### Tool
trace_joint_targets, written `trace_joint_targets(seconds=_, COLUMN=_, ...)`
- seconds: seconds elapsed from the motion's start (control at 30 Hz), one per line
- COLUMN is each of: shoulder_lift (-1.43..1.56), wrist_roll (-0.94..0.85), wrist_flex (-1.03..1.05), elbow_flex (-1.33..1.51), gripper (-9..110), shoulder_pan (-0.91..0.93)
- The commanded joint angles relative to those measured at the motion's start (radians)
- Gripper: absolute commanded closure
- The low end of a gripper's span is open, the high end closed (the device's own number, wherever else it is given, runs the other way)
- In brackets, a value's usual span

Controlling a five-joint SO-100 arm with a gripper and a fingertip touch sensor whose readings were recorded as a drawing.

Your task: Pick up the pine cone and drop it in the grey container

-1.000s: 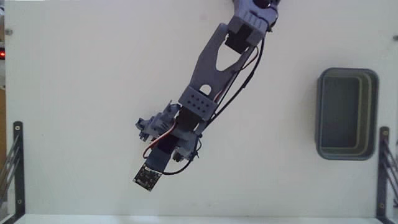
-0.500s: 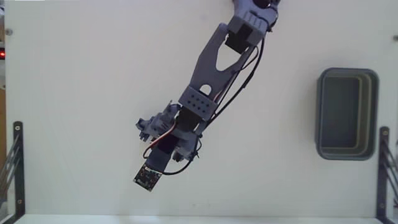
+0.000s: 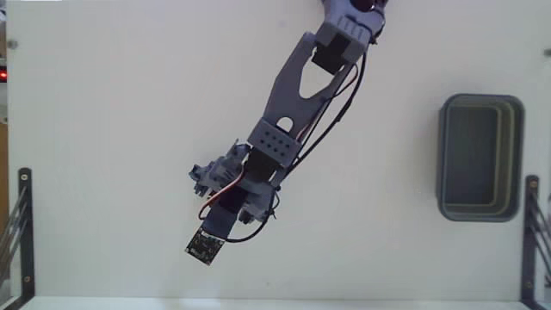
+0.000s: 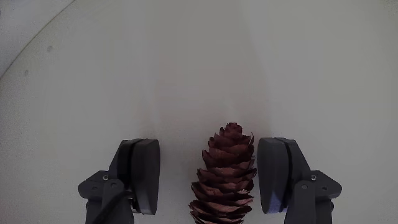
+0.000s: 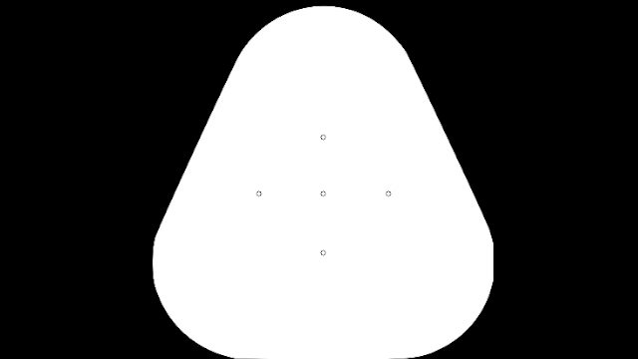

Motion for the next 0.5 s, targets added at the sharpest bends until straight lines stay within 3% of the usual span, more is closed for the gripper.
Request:
trace_joint_targets(seconds=0.0, shoulder_lift=0.060, wrist_roll=0.002, wrist_flex=-0.004, elbow_flex=-0.002, gripper=7, shoulder_pan=0.002)
trace_joint_targets(seconds=0.47, shoulder_lift=0.060, wrist_roll=0.002, wrist_flex=-0.004, elbow_flex=-0.002, gripper=11, shoulder_pan=0.002)
